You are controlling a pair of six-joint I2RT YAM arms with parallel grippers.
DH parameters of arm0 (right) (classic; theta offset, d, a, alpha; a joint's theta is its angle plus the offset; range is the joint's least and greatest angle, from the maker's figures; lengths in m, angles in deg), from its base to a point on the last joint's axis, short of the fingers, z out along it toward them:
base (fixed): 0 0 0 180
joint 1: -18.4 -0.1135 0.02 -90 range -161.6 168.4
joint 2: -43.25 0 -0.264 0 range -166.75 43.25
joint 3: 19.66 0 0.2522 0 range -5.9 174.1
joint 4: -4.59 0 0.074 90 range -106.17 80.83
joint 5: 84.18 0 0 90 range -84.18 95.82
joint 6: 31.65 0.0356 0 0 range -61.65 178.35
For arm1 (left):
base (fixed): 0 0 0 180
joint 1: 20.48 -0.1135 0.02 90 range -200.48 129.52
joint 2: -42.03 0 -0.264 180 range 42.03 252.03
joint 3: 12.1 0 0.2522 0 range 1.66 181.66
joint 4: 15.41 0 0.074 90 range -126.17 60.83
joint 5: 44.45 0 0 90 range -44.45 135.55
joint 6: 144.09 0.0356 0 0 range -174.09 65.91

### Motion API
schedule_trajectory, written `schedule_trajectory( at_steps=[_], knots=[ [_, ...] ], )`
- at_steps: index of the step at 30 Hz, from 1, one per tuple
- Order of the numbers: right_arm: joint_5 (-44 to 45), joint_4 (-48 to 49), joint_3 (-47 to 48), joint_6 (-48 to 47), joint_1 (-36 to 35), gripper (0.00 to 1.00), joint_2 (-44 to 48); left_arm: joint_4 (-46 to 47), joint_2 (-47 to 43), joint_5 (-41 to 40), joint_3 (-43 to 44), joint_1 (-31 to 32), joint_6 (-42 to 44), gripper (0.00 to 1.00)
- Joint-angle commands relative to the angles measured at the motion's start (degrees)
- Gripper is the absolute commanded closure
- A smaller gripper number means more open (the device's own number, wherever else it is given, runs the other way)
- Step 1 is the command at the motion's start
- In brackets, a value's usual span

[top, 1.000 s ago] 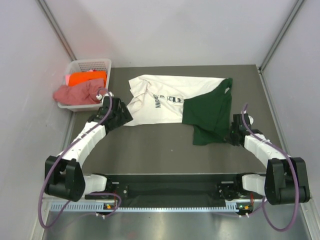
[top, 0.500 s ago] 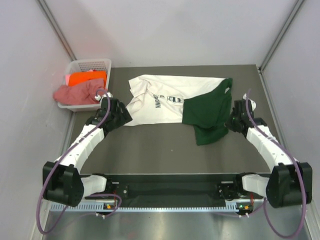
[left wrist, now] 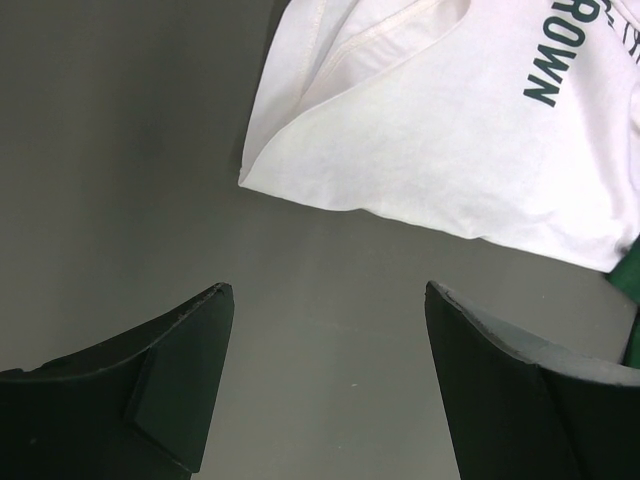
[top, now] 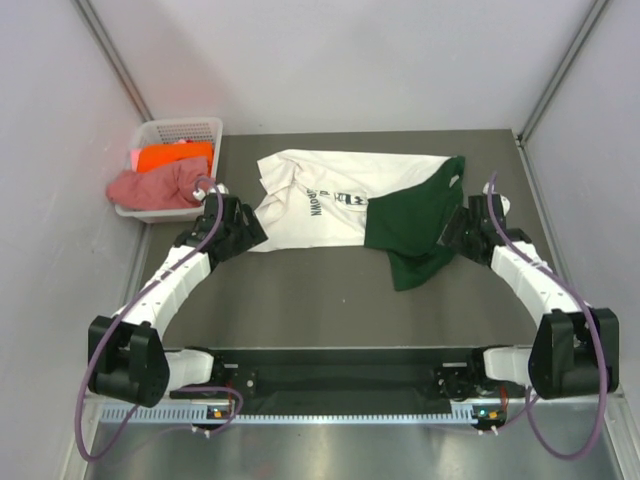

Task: Fold and stack the t-shirts
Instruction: Flatten the tshirt out

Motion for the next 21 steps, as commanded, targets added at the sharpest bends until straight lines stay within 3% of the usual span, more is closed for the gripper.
schedule_trajectory(
  at_steps=[1, 3, 5, 7, 10, 21],
  knots=[
    [0.73, 1.3, -2.33, -2.81, 1.36, 0.27, 4.73, 2.91, -1.13, 1.36, 0.96, -0.29, 0.13, 0.18],
    [-0.23, 3.48, -4.51, -4.13, 2.07, 0.22, 6.49, 3.26, -1.65, 2.59, 0.96, -0.12, 0.48, 0.18],
    [-6.53, 6.73, -6.45, -6.67, 4.51, 0.21, 7.8, 3.09, -1.92, 3.56, 0.96, 0.23, 0.92, 0.18],
    [-16.37, 16.38, -11.36, -7.03, 8.11, 0.16, 9.21, 3.0, -2.62, 4.09, 0.78, 0.32, 0.92, 0.18],
    [-23.68, 25.89, -15.86, -5.98, 12.35, 0.17, 10.63, 3.52, -3.58, 4.79, 0.08, 0.41, 1.01, 0.18],
    [-34.76, 36.81, -13.14, -2.81, 12.53, 0.1, -2.81, 5.19, -4.47, 5.5, -1.68, 0.58, 1.27, 0.18]
  ],
)
